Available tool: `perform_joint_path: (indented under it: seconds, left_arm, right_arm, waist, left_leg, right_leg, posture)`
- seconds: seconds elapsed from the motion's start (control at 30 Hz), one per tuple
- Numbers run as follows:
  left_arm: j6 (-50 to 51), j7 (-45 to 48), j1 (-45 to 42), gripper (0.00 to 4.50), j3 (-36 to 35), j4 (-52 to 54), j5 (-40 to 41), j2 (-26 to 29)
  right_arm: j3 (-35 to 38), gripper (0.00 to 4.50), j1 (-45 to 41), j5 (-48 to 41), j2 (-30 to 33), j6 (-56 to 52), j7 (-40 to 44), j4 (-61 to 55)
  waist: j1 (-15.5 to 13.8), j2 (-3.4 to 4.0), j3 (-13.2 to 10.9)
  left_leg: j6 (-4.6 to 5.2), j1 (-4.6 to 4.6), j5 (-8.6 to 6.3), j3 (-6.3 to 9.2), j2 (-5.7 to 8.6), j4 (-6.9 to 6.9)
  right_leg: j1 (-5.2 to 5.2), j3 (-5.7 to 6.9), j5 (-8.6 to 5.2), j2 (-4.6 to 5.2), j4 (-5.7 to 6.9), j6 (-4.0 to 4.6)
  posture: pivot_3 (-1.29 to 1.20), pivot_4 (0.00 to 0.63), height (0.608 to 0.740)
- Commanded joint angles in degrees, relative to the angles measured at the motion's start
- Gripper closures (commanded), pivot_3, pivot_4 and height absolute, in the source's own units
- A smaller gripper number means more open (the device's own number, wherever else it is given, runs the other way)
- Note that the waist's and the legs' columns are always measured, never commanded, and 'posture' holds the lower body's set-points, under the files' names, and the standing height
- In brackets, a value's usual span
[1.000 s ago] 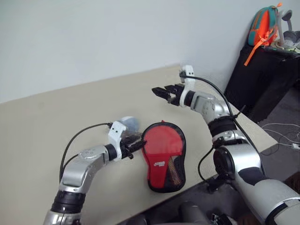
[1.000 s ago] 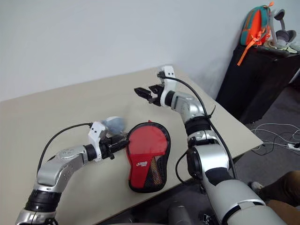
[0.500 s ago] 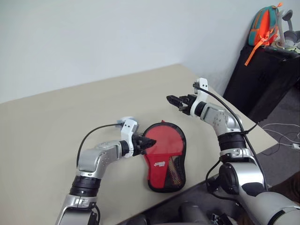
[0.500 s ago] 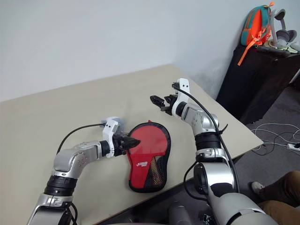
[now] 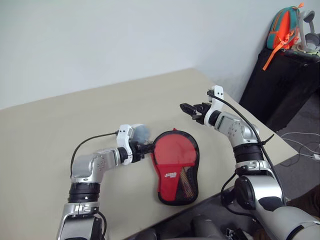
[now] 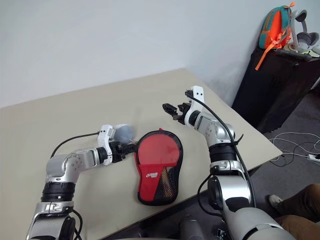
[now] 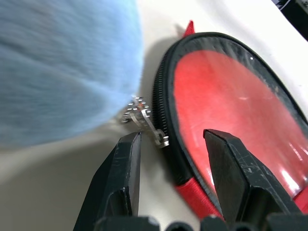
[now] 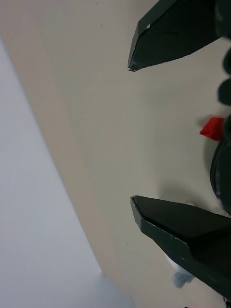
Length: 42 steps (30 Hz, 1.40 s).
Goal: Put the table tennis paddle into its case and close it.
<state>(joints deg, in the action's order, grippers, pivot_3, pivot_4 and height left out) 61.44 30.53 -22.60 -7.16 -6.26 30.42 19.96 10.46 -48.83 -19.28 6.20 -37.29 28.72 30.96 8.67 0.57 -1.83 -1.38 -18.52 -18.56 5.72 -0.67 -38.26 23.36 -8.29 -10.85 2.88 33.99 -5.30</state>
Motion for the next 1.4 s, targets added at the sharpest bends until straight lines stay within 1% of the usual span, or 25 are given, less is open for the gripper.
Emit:
perform_joint_path:
  seconds: [0.03,0.17,0.3,0.4,0.53,0.57,0.6,0.73,0.87,1.0,1.1,1.2,1.27,1.37,1.4]
  left_arm:
    - [1.9,-0.2,-3.0,2.35,-0.2,-2.8,1.6,-2.6]
    - [3.1,0.9,-3.2,2.35,0.8,-3.2,1.7,-3.8]
    - [4.9,0.2,-3.2,2.35,-0.1,-3.9,1.8,-4.7]
    - [4.0,-0.9,-2.7,2.99,0.1,-4.2,0.4,-5.1]
    - [4.5,-0.7,-2.3,4.27,-0.5,-3.6,1.1,-5.2]
    - [4.7,-1.0,-2.3,4.43,-0.7,-3.5,1.2,-5.2]
    - [5.0,-1.3,-2.5,4.49,-1.3,-3.5,1.4,-5.4]
    - [7.7,-1.5,-2.3,4.49,-2.9,-2.1,2.5,-4.8]
    - [13.0,-1.5,0.0,4.49,-4.3,2.1,4.8,-3.1]
    - [22.1,-2.6,5.9,4.49,-7.0,11.6,8.6,-1.8]
    - [26.4,-4.7,9.4,4.49,-9.9,17.6,10.1,-3.2]
    - [27.8,-7.0,10.6,4.49,-12.9,19.7,10.0,-5.0]
    - [27.8,-7.5,11.1,4.49,-13.4,20.7,9.9,-5.4]
    - [24.8,-7.0,12.9,4.49,-10.0,22.5,8.8,-3.4]
    - [23.7,-5.6,13.4,4.49,-9.7,23.2,9.8,-3.0]
  right_arm:
    - [0.5,0.0,-0.6,-0.7,0.6,1.4,-0.7,-0.9]
    - [0.9,0.0,-0.4,-0.9,1.1,1.4,-1.3,-0.7]
    - [1.4,0.0,0.0,-1.1,1.4,1.4,-2.1,-1.1]
    - [1.6,0.0,0.4,-1.0,1.5,1.6,-2.9,-1.1]
    - [1.9,0.0,0.7,-1.2,1.7,1.9,-3.8,-0.8]
    - [1.9,0.0,0.6,-1.1,1.7,2.0,-4.0,-0.6]
    - [2.0,0.0,0.5,-1.1,1.7,2.2,-4.3,-0.3]
    - [2.1,0.0,0.1,-0.8,1.8,3.0,-5.0,0.7]
    - [1.7,0.0,-0.1,-0.7,1.7,3.7,-5.3,1.3]
    - [1.3,0.0,0.2,-0.6,1.5,4.0,-5.6,1.2]
    - [0.9,0.0,0.7,-0.5,1.4,4.0,-5.6,0.8]
    - [0.7,0.0,1.0,-0.6,1.4,3.9,-5.7,0.4]
    - [0.6,0.0,1.1,-0.6,1.4,3.8,-5.7,0.4]
    - [0.3,0.0,1.0,-0.6,1.5,3.8,-5.6,0.6]
    - [0.2,0.0,0.9,-0.6,1.6,3.9,-5.5,0.7]
  waist:
    - [-0.1,-0.01,0.0]
    - [-0.1,0.0,0.0]
    - [-0.1,0.0,0.0]
    - [-0.1,0.0,0.0]
    - [-0.1,0.0,0.0]
    - [-0.1,0.0,0.0]
    - [-0.1,0.0,0.0]
    - [0.0,-0.01,0.0]
    - [0.1,-0.01,0.0]
    - [0.3,0.0,0.0]
    - [0.3,0.0,0.0]
    - [0.1,-0.01,0.0]
    - [0.1,-0.01,0.0]
    - [0.2,-0.01,0.0]
    - [0.3,-0.01,0.0]
  left_leg:
    - [0.0,0.0,0.0,0.0,0.0,0.0]
    - [0.0,0.0,0.0,0.0,0.01,-0.01]
    - [0.0,-0.01,0.0,0.0,0.01,-0.01]
    - [0.0,0.0,0.0,0.0,0.01,-0.01]
    - [0.0,-0.01,0.0,0.0,0.01,-0.01]
    - [0.0,-0.01,0.0,0.0,0.01,-0.01]
    - [0.0,0.0,0.0,0.0,0.02,-0.01]
    - [0.0,0.0,0.0,0.0,0.01,-0.01]
    - [0.01,0.0,0.0,0.0,0.01,0.02]
    - [0.01,0.01,-0.01,-0.01,0.01,0.07]
    - [0.01,0.0,-0.01,0.0,0.01,0.09]
    - [0.0,0.0,-0.01,-0.01,0.01,0.08]
    - [0.0,0.01,0.0,0.0,0.01,0.07]
    - [0.0,0.01,0.0,0.0,0.01,0.08]
    - [0.0,0.01,-0.01,-0.03,0.01,0.08]
  right_leg:
    - [0.0,0.0,0.0,0.0,0.0,0.0]
    - [-0.03,0.0,0.0,0.0,0.0,0.0]
    - [-0.05,0.0,0.0,0.02,-0.03,0.0]
    - [-0.06,0.0,0.0,0.02,-0.03,0.0]
    - [-0.06,0.0,0.0,0.02,-0.05,0.0]
    - [-0.06,-0.01,0.0,0.02,-0.06,0.0]
    - [-0.06,0.0,0.0,0.02,-0.06,0.0]
    - [-0.07,0.0,0.0,0.02,-0.06,0.0]
    - [-0.04,-0.01,0.0,0.02,-0.07,0.0]
    - [0.02,-0.04,0.0,0.02,-0.05,0.0]
    - [0.04,-0.04,0.0,0.02,-0.05,0.0]
    - [0.01,-0.03,0.0,0.03,-0.06,0.0]
    - [0.0,-0.02,0.0,0.02,-0.06,0.0]
    - [0.0,-0.02,-0.01,0.01,-0.08,0.0]
    - [0.0,-0.03,-0.01,0.01,-0.09,0.0]
  posture:
    - [0.0,0.0,0.74]
    - [0.0,0.0,0.74]
    - [0.0,0.0,0.74]
    - [0.0,0.0,0.74]
    - [0.0,0.0,0.74]
    - [0.0,0.0,0.74]
    - [0.0,0.0,0.74]
    - [0.0,0.0,0.74]
    - [0.0,0.0,0.74]
    - [0.0,0.0,0.74]
    - [0.0,0.0,0.74]
    - [0.0,0.0,0.74]
    - [0.0,0.0,0.74]
    - [0.0,0.0,0.74]
    - [0.0,0.0,0.74]
